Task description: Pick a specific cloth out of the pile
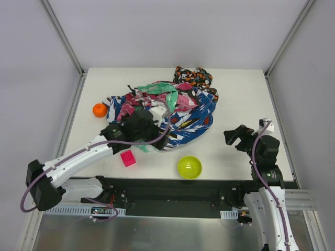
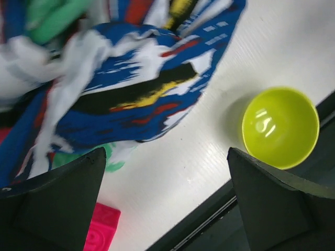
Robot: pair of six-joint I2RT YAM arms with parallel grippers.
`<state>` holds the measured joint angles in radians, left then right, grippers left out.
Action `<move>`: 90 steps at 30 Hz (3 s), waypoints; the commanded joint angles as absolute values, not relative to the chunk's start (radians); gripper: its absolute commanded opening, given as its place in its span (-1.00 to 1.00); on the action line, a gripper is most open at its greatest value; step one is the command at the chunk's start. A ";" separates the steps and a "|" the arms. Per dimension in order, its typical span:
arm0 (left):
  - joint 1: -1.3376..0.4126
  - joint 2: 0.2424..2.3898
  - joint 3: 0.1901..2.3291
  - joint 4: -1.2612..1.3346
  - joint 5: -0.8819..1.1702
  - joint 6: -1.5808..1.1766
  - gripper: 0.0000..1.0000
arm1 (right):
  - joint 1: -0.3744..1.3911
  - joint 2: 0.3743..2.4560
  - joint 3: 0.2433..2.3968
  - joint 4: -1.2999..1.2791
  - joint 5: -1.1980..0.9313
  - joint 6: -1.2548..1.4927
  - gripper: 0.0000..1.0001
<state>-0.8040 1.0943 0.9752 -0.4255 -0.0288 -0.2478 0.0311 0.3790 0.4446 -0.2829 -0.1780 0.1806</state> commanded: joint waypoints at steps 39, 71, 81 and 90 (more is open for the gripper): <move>-0.960 2.014 1.193 -0.203 -0.686 0.138 -0.06 | 0.032 0.402 0.459 -0.238 -0.267 0.104 0.91; -0.706 1.916 1.765 0.238 -0.750 0.638 -1.00 | 0.176 0.642 0.399 0.100 -0.392 0.183 0.91; -0.670 2.005 1.885 0.131 -0.677 0.559 -1.00 | 0.630 1.268 0.752 0.229 -0.069 -0.093 0.91; -0.591 1.973 1.879 -0.029 -0.485 0.336 -1.00 | 0.698 1.793 1.132 0.264 -0.130 -0.420 0.91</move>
